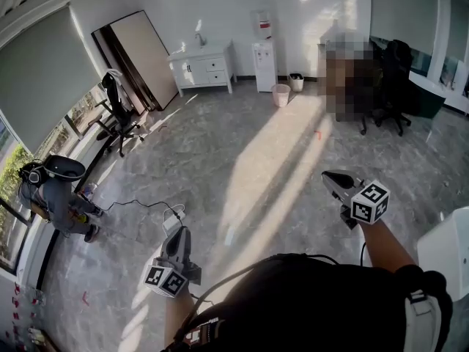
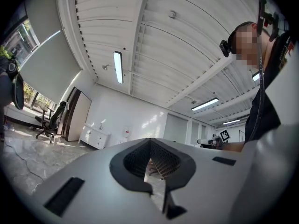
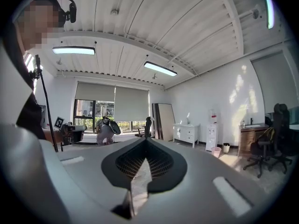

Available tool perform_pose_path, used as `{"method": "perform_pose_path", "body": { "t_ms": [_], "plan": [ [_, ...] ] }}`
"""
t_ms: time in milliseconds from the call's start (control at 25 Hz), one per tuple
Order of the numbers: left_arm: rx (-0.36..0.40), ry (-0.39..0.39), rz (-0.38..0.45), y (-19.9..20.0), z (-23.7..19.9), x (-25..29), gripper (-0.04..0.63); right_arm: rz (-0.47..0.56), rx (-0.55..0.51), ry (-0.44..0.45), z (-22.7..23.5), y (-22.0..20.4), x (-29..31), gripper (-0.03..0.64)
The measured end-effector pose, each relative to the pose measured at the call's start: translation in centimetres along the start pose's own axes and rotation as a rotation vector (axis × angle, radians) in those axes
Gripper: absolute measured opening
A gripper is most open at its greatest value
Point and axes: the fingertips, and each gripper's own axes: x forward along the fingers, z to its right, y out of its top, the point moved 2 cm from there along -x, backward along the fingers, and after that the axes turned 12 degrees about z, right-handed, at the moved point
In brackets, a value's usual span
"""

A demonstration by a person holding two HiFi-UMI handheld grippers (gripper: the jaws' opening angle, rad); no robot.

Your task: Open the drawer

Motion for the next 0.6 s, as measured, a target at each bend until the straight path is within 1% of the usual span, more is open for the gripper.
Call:
{"method": "perform_pose_path", "body": {
  "t_ms": [120, 360, 480, 600],
  "plan": [
    [-0.005, 0.011, -0.004, 0.1, -2.1, -1.3, 0.002, 0.0, -0.004, 0.013, -1.6, -0.6, 1.7, 0.002],
    [-0.005, 0.046, 0.003, 1.4, -5.7, -2.4, 0.002, -0.014, -0.007, 0.051, -3.6, -0.9, 5.7, 0.002],
    [0.003, 0.056, -0.003, 1.4, -6.4, -2.2, 0.002, -0.009, 0.002, 0.065, -3.2, -1.2, 7.2, 0.002],
    [0.016, 0.07, -0.007, 1.4, -6.5, -1.3, 0.002, -0.005, 0.019, 0.081, -1.8, -1.6, 8.6, 0.002]
  ]
}}
